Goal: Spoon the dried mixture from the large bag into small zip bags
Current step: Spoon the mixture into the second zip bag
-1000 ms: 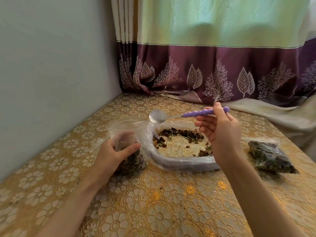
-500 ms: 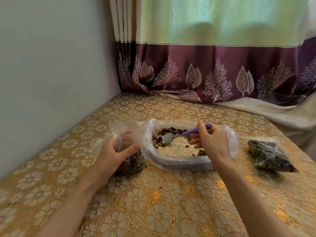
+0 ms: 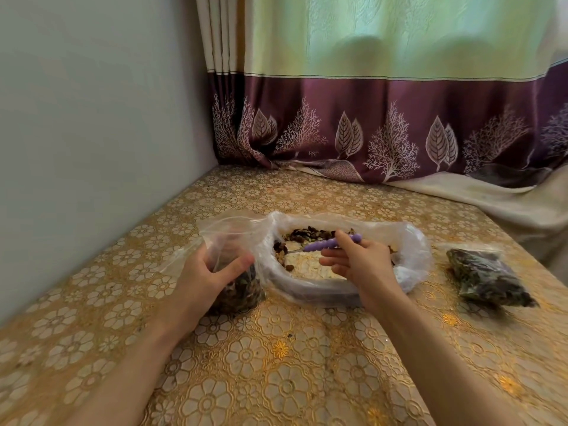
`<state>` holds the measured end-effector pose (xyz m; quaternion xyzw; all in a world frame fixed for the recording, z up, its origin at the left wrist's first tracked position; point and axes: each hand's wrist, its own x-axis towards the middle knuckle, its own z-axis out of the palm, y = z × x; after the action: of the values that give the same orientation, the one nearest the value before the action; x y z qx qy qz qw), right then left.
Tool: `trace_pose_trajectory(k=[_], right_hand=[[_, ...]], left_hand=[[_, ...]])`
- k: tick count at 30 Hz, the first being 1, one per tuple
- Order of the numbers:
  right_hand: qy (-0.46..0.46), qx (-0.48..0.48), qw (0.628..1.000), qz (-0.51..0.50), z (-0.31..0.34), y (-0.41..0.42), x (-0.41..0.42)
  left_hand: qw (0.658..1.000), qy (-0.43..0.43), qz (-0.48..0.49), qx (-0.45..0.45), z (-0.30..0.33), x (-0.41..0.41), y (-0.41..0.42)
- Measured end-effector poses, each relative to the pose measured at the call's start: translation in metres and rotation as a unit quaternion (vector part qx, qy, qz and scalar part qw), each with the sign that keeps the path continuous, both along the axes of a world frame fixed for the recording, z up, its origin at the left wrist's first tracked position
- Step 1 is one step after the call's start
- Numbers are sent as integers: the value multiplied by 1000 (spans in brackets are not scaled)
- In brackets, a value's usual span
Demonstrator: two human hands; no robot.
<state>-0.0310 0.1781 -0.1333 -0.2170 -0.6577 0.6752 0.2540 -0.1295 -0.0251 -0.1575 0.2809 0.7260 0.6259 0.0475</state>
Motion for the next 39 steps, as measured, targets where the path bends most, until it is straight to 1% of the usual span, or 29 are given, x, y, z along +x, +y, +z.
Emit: trace_pose_trajectory(k=[3,5,10,14,17,21,25,27,34,39], right_hand=[[-7,-30,998,51,1,0,2],[-14,-44,997,64,1,-1,2],[-14,-122,992,0,6,4,3],[-7,-146,989,-29,11,11,7],[4,-142,989,-49,13,14,10],[19,-118,989,-82,18,17,11],[71,-106,988,-89,29,18,16],[98,-104,986,-84,36,15,19],[162,-93,982,-31,56,-8,25],[162,-62,985,16,58,-17,25]], left_hand=[[1000,5,-5,-5,-1,0,0],[1000,5,-7,-8,-1,0,0],[999,20,-32,-32,-1,-2,0],[998,12,-38,-38,-3,-4,-1],[998,17,-54,-41,-3,-3,-2],[993,10,-94,-68,-3,-2,-2],[993,24,-88,-78,-3,-2,-2],[992,28,-89,-80,-4,-3,-1],[991,-16,-122,-51,-2,-1,-1],[992,-37,-115,-38,-1,-2,0]])
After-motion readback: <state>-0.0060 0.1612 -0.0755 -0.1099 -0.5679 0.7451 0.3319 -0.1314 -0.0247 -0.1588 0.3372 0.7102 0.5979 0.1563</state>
